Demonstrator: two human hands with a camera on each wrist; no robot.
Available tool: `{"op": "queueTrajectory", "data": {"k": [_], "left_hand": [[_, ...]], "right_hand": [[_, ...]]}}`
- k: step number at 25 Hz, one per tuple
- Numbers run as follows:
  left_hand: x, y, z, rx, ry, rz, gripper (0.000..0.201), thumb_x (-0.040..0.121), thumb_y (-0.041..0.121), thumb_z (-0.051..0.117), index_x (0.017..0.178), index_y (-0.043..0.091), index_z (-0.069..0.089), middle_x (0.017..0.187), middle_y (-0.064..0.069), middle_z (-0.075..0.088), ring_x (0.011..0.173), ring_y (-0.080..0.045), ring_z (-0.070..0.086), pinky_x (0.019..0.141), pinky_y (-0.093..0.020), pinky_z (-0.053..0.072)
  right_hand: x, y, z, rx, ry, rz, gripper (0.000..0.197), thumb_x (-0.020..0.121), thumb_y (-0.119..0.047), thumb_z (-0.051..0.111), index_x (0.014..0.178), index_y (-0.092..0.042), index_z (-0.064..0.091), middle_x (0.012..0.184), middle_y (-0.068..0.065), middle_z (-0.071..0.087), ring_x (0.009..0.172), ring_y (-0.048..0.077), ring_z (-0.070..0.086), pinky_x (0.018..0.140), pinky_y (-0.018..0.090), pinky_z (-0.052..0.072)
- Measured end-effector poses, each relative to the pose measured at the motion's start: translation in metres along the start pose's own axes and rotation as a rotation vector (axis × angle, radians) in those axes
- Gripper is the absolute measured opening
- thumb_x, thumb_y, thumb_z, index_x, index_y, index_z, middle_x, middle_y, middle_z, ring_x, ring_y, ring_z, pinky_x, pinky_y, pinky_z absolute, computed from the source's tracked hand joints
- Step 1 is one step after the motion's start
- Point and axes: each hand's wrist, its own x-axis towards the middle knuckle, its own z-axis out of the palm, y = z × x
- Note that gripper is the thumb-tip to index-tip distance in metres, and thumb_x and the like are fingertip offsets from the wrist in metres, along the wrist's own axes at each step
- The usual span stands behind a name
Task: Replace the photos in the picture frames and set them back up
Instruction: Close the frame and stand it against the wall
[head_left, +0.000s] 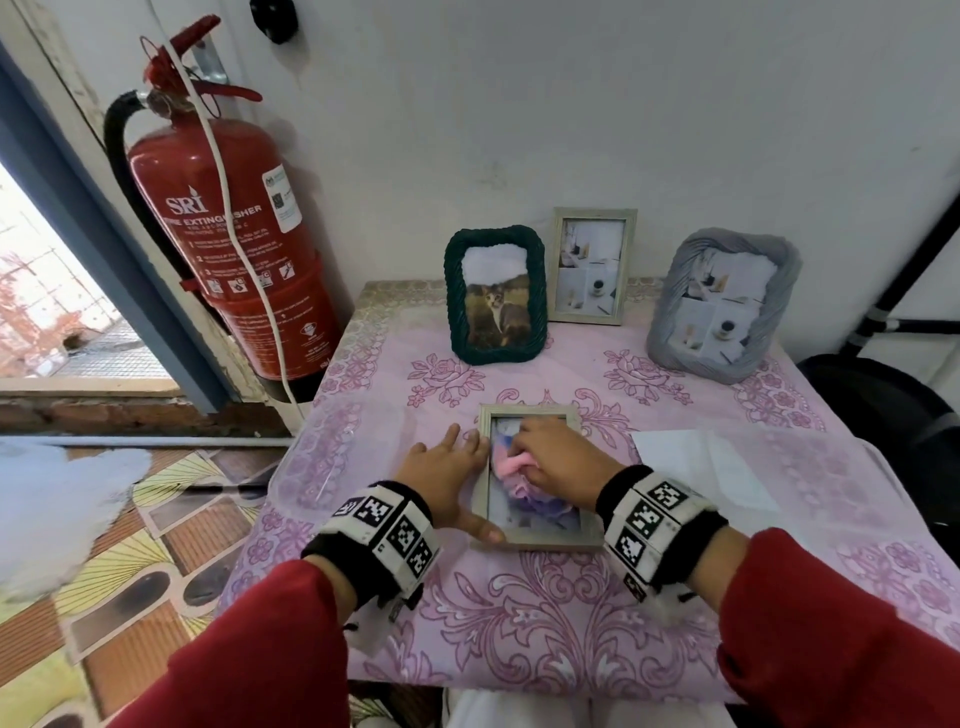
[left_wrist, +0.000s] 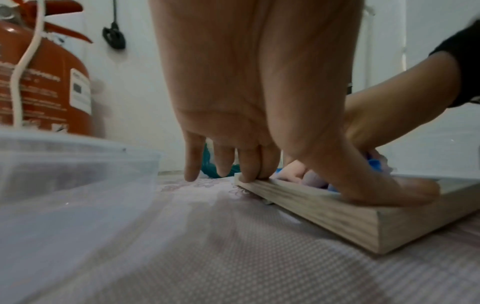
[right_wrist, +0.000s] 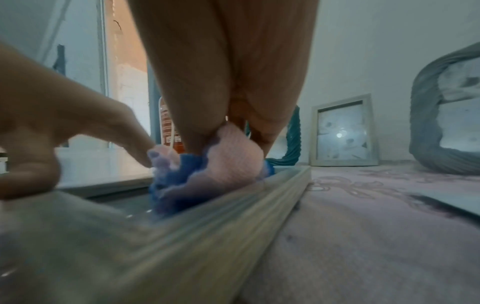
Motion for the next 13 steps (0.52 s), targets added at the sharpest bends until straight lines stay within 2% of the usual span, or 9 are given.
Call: {"op": "queueTrajectory", "data": {"k": [3,5,7,9,11,13], "left_hand": [[-0.001,0.001,-0.001,0.025,-0.016,0.002,0.115,0.068,0.067,0.064,0.150,0.015,0.002,0.159,-0.004,0.000,0.147,-0.022,-0.002,0.116,-0.047,0.018],[-0.002,0.001,-0.001,0.012,-0.023,0.011,0.114,0.069,0.065,0.064,0.150,0.016,0.001,0.159,-0.003,-0.002,0.147,-0.021,-0.001,0.115,-0.046,0.019],[-0.002,0.001,-0.001,0.014,-0.014,0.026,0.113,0.070,0.063,0.065,0.150,0.015,0.002,0.159,-0.004,-0.001,0.147,-0.019,0.000,0.115,-0.046,0.021],[-0.001,0.001,-0.001,-0.010,-0.004,0.040,0.112,0.070,0.061,0.066,0.150,0.014,0.004,0.159,-0.004,0.000,0.147,-0.017,0.000,0.115,-0.044,0.022],[0.000,-0.001,0.000,-0.055,0.001,0.050,0.112,0.070,0.060,0.067,0.150,0.015,0.004,0.159,-0.003,0.000,0.147,-0.016,0.001,0.114,-0.043,0.023],[0.001,-0.003,0.003,-0.095,0.007,0.063,0.112,0.069,0.059,0.069,0.150,0.015,0.005,0.159,-0.005,-0.001,0.147,-0.016,0.002,0.115,-0.041,0.023]], "right_hand": [[-0.021,-0.002,0.011,-0.111,-0.001,-0.150,0.015,0.088,-0.011,0.052,0.098,-0.006,0.062,0.109,0.010,0.056,0.103,0.024,0.048,0.088,0.030,0.035],[-0.031,0.002,0.013,-0.173,0.007,-0.180,0.014,0.090,-0.013,0.051,0.099,-0.011,0.062,0.109,0.005,0.057,0.102,0.021,0.048,0.086,0.027,0.034],[-0.029,0.006,0.008,-0.185,0.033,-0.142,0.012,0.091,-0.014,0.051,0.095,-0.013,0.063,0.102,0.001,0.058,0.096,0.017,0.045,0.082,0.026,0.034],[-0.019,0.011,0.000,-0.101,0.072,-0.048,0.011,0.090,-0.013,0.052,0.088,-0.011,0.063,0.089,0.001,0.055,0.088,0.014,0.039,0.076,0.024,0.031],[-0.002,0.018,-0.006,-0.057,0.096,0.042,0.014,0.089,-0.010,0.051,0.081,-0.007,0.064,0.084,0.006,0.056,0.084,0.018,0.041,0.075,0.026,0.032],[0.015,0.024,-0.009,-0.071,0.104,0.101,0.018,0.088,-0.011,0.050,0.079,-0.006,0.064,0.088,0.013,0.063,0.085,0.024,0.048,0.074,0.029,0.033]]}}
